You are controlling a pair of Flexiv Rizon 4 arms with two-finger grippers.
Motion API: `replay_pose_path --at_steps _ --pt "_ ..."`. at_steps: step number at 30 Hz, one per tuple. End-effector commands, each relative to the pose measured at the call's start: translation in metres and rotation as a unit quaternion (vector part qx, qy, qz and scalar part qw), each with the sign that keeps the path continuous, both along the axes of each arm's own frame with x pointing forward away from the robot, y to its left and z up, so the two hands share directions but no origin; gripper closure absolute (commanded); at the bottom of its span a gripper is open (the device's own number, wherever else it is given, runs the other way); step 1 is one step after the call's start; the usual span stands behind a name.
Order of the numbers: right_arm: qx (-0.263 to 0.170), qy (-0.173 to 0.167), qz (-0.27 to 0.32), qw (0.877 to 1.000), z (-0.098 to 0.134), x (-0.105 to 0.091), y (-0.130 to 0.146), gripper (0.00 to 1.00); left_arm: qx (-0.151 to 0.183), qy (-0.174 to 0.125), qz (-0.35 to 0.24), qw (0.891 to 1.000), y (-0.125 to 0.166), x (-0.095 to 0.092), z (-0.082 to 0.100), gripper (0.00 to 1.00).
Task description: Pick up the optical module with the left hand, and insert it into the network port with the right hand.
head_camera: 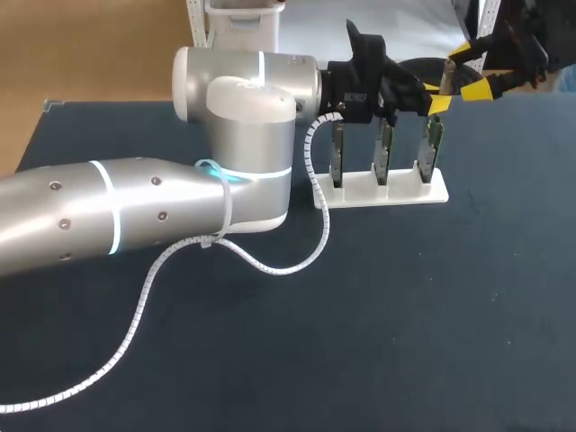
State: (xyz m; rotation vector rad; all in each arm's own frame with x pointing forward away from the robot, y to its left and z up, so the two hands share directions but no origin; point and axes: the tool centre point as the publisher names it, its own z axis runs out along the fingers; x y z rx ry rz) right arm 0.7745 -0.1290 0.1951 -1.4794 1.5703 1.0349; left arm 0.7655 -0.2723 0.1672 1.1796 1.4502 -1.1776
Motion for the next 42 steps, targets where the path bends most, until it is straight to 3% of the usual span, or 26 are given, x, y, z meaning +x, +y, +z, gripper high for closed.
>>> replay_pose_path --at_steps 1,11,19,26,42 --pt "0.002 -0.005 0.008 1.000 0.003 0.005 0.006 0.00 0.001 0.001 -0.001 1.000 0.000 0.001 0.000 1.00" --pt "-0.002 -0.014 0.026 1.000 0.012 0.009 0.015 0.00 0.001 0.001 -0.001 1.000 0.000 0.001 0.000 1.00" --pt "-0.034 -0.021 0.036 0.999 0.018 0.007 0.017 0.00 0.001 0.001 -0.001 1.000 0.000 0.001 0.000 1.00" --pt "-0.067 -0.014 0.035 0.997 0.019 0.005 0.018 0.00 0.001 0.001 -0.001 1.000 0.000 0.001 0.000 1.00" --pt "-0.092 0.003 0.026 0.995 0.019 0.001 0.016 0.00 0.001 0.001 -0.001 1.000 0.000 0.001 0.000 1.00"
